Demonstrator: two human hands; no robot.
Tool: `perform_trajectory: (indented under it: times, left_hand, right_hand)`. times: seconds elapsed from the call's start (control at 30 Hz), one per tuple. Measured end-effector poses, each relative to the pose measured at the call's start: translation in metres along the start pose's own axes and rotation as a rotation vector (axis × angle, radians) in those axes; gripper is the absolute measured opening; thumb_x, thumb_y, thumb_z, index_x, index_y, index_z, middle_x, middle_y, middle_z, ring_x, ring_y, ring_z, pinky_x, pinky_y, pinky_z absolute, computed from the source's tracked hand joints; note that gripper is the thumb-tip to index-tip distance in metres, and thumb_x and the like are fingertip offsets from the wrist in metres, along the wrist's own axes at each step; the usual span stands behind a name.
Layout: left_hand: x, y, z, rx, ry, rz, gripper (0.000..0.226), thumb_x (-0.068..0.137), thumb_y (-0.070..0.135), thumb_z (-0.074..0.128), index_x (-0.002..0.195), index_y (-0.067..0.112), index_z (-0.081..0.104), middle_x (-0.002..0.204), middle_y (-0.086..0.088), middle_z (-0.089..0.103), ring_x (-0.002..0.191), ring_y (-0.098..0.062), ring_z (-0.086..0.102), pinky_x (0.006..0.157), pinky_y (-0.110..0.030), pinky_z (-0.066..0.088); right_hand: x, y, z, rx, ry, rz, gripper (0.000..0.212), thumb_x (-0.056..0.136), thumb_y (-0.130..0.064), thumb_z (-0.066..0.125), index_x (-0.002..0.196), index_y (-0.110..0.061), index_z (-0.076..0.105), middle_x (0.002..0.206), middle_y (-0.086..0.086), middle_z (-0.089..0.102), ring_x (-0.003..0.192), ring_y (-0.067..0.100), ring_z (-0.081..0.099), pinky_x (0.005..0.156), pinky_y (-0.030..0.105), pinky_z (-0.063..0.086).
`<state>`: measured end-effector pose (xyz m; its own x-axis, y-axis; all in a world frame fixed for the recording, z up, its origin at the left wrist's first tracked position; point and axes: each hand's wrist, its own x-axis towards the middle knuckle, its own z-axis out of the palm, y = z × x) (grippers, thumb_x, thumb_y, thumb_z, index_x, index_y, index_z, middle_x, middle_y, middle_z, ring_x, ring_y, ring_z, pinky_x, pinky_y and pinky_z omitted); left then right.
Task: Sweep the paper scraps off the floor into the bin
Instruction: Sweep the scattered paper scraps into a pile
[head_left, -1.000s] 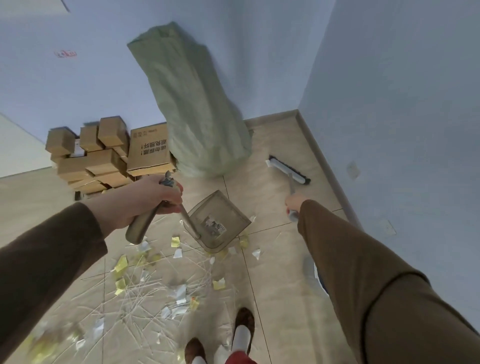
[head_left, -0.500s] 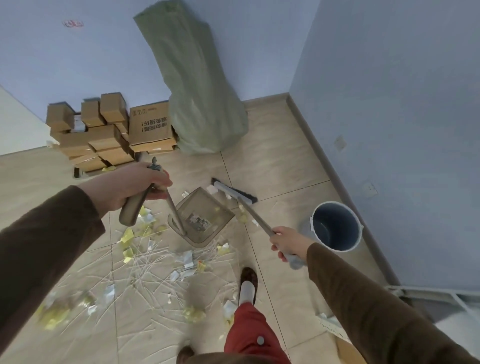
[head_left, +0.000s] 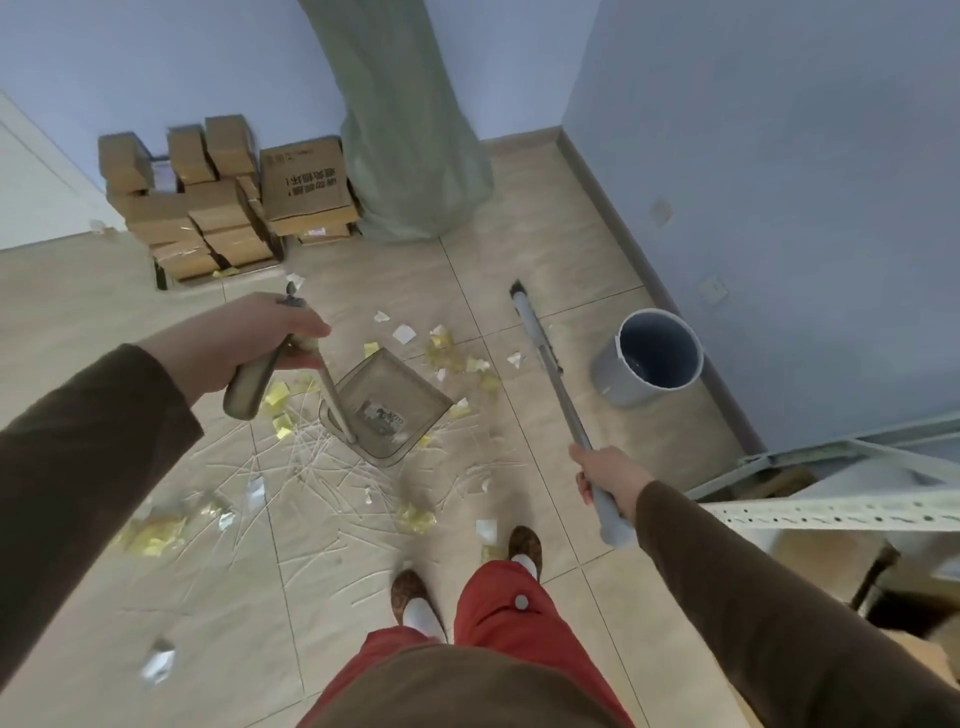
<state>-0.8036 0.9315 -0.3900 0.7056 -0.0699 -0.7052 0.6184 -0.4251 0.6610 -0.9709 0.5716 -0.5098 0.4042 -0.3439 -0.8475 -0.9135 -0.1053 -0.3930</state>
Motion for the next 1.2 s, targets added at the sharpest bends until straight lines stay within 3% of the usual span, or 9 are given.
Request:
perform_trajectory:
  times: [0.1, 0.2, 0.27, 0.33, 0.4, 0.6, 0.73, 0.97, 1.2]
  left_hand:
    - [-0.015, -0.03, -0.009, -0.015, 0.004, -0.022, 0.031, 0.088, 0.007, 0.069, 0.115, -0.004, 0.057, 0.123, -0.032, 0.061, 0.106, -0.042, 0.069, 0.076, -0.035, 0.061]
    - [-0.031, -0.057, -0.015, -0.076, 0.014, -0.033, 0.024, 0.088, 0.009, 0.07, 0.108, 0.001, 0.059, 0.113, -0.029, 0.062, 0.107, -0.043, 0.068, 0.077, -0.033, 0.06]
    - [-0.043, -0.074, -0.017, -0.125, 0.04, -0.029, 0.02, 0.089, 0.006, 0.068, 0.105, -0.001, 0.06, 0.107, -0.027, 0.061, 0.094, -0.036, 0.073, 0.075, -0.029, 0.061]
    - [-0.06, -0.092, -0.018, -0.14, 0.053, -0.023, 0.013, 0.09, 0.0, 0.063, 0.103, -0.001, 0.06, 0.103, -0.025, 0.06, 0.083, -0.029, 0.073, 0.072, -0.024, 0.061]
    - [-0.08, -0.112, -0.019, -0.151, 0.075, -0.05, 0.012, 0.091, -0.001, 0.061, 0.102, -0.001, 0.059, 0.104, -0.025, 0.061, 0.093, -0.032, 0.071, 0.076, -0.025, 0.06]
    - [-0.154, -0.196, -0.044, -0.239, 0.214, -0.118, 0.011, 0.089, -0.002, 0.063, 0.099, -0.004, 0.062, 0.106, -0.026, 0.065, 0.103, -0.037, 0.071, 0.086, -0.03, 0.057]
    - [-0.204, -0.253, -0.07, -0.303, 0.301, -0.174, 0.021, 0.089, 0.007, 0.068, 0.107, -0.003, 0.064, 0.119, -0.024, 0.067, 0.1, -0.034, 0.073, 0.089, -0.03, 0.055]
    - [-0.275, -0.366, -0.111, -0.359, 0.36, -0.252, 0.025, 0.09, -0.001, 0.063, 0.11, -0.014, 0.058, 0.128, -0.036, 0.055, 0.106, -0.039, 0.07, 0.085, -0.034, 0.058]
    - [-0.324, -0.497, -0.143, -0.451, 0.34, -0.303, 0.023, 0.087, -0.003, 0.066, 0.108, -0.011, 0.059, 0.115, -0.028, 0.058, 0.115, -0.043, 0.064, 0.087, -0.042, 0.058]
  right_hand:
    - [-0.014, 0.018, 0.015, 0.11, 0.001, 0.015, 0.035, 0.102, -0.033, 0.05, 0.086, -0.002, 0.056, 0.056, 0.006, 0.05, 0.045, 0.014, 0.044, 0.043, 0.025, 0.042]
    - [-0.023, 0.029, 0.025, 0.407, -0.06, 0.092, 0.016, 0.1, -0.014, 0.053, 0.092, -0.002, 0.056, 0.068, 0.007, 0.051, 0.053, 0.013, 0.046, 0.038, 0.019, 0.046]
    - [-0.019, 0.031, 0.027, 0.484, -0.109, 0.131, 0.014, 0.098, -0.005, 0.05, 0.086, 0.0, 0.055, 0.071, 0.01, 0.051, 0.05, 0.013, 0.048, 0.037, 0.018, 0.048]
    - [-0.013, 0.031, 0.024, 0.403, -0.113, 0.133, 0.018, 0.096, -0.002, 0.048, 0.079, -0.001, 0.054, 0.072, 0.01, 0.05, 0.038, 0.009, 0.046, 0.034, 0.017, 0.044]
    - [-0.013, 0.035, 0.023, 0.347, -0.116, 0.127, 0.018, 0.095, -0.003, 0.046, 0.079, -0.002, 0.053, 0.071, 0.009, 0.05, 0.032, 0.007, 0.044, 0.033, 0.016, 0.042]
    - [-0.038, 0.06, 0.047, 0.183, -0.152, 0.101, 0.015, 0.099, -0.01, 0.047, 0.088, -0.002, 0.054, 0.071, 0.008, 0.05, 0.055, 0.012, 0.044, 0.034, 0.015, 0.043]
    - [-0.052, 0.061, 0.075, 0.149, -0.162, 0.052, 0.014, 0.098, -0.008, 0.047, 0.088, -0.002, 0.053, 0.071, 0.008, 0.05, 0.056, 0.013, 0.044, 0.034, 0.015, 0.044]
    - [-0.084, 0.074, 0.127, 0.128, -0.17, -0.002, 0.015, 0.098, -0.006, 0.048, 0.084, -0.003, 0.051, 0.07, 0.008, 0.048, 0.054, 0.015, 0.043, 0.032, 0.015, 0.042]
    - [-0.135, 0.118, 0.206, 0.14, -0.141, -0.063, 0.016, 0.098, -0.006, 0.048, 0.082, -0.003, 0.051, 0.07, 0.007, 0.047, 0.05, 0.014, 0.044, 0.033, 0.015, 0.042]
